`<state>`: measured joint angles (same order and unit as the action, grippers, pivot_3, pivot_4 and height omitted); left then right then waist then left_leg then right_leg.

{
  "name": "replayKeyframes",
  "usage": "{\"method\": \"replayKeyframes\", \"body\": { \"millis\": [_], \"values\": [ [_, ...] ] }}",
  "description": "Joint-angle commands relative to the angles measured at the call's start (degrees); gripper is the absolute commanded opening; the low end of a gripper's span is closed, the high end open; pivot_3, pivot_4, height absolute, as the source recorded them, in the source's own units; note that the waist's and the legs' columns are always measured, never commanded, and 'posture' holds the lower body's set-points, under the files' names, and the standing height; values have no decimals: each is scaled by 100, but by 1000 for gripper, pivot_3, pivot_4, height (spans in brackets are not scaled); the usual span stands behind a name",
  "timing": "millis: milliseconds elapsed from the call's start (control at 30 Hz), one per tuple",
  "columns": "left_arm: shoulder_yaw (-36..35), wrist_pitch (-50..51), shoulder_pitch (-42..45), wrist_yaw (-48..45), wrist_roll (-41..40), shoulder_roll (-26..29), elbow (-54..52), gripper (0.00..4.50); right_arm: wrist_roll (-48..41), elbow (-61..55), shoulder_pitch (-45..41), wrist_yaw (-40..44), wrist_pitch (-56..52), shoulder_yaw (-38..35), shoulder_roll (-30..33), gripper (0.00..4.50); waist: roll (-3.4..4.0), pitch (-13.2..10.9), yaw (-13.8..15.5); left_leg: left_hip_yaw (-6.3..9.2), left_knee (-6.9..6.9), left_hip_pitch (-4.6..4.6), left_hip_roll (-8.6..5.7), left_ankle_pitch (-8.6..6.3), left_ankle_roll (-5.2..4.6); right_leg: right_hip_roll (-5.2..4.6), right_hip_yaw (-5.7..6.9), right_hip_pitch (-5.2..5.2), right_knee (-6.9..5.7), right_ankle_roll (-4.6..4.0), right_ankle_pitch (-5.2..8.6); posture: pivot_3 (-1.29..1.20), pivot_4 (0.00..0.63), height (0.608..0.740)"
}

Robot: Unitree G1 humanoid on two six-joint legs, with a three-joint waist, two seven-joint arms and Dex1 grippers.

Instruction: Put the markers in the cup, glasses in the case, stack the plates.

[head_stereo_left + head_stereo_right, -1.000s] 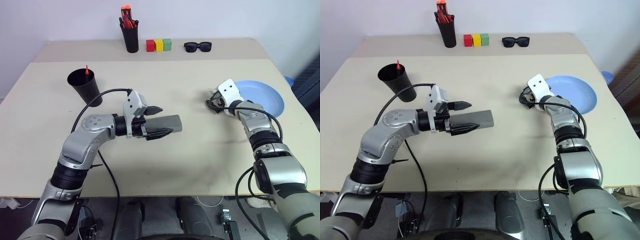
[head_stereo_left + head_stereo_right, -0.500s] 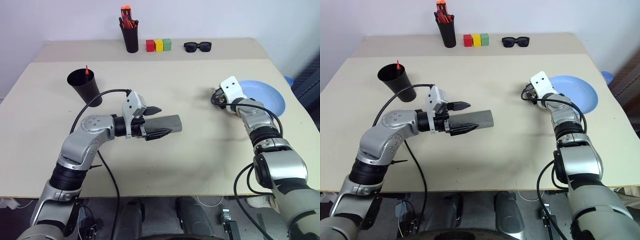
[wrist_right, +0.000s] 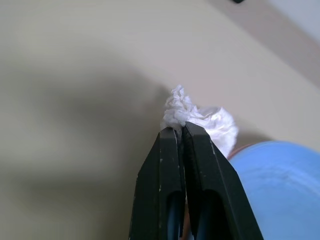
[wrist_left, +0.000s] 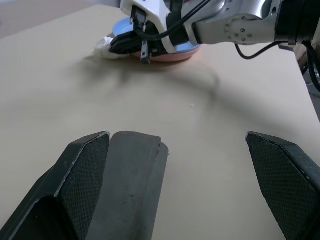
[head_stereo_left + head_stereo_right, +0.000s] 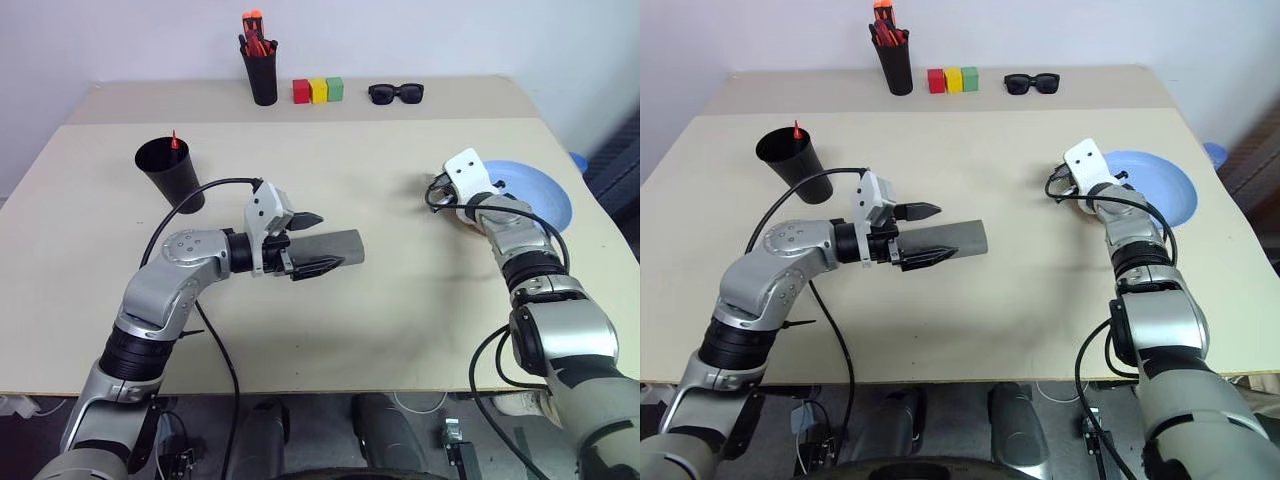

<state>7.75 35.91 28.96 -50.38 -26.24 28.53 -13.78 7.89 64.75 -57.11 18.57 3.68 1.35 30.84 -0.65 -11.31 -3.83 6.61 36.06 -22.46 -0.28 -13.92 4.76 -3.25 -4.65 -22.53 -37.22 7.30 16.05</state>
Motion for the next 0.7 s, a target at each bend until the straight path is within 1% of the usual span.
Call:
{"method": "replayKeyframes", "body": {
  "millis": [33,233,333,500,700],
  "values": [
    [3,-123,-7,20,6,-31,-190,4500,-165,-389,-172,-288,134,-349,399,43,0,0,-3,0,0,-1,-1,0,0,-1,0,0,1,0,0,0,150,740],
    [62,-205,36,-5,44,-102,-90,4500,-348,-826,103,-455,-12,-728,910,43,0,0,-18,-1,-2,0,-1,0,0,-1,0,-1,0,0,0,0,150,740],
    [89,-258,82,-43,72,-152,-8,4500,-455,-1268,446,-359,-253,-884,1070,43,0,0,-19,-1,-2,0,-1,0,0,-1,-1,0,1,0,0,0,150,740],
    [131,-345,151,-104,122,-208,129,4500,-609,-2054,1051,-238,-748,-1054,1159,43,1,0,-14,-1,1,1,-1,0,0,-1,-1,1,0,0,0,0,150,740],
    [184,-459,244,-182,167,-244,313,4500,-817,-3012,1761,-44,-1358,-1196,1115,43,1,0,-11,-1,1,0,-1,0,0,-1,-1,0,0,0,0,0,150,740]
  ]
}}
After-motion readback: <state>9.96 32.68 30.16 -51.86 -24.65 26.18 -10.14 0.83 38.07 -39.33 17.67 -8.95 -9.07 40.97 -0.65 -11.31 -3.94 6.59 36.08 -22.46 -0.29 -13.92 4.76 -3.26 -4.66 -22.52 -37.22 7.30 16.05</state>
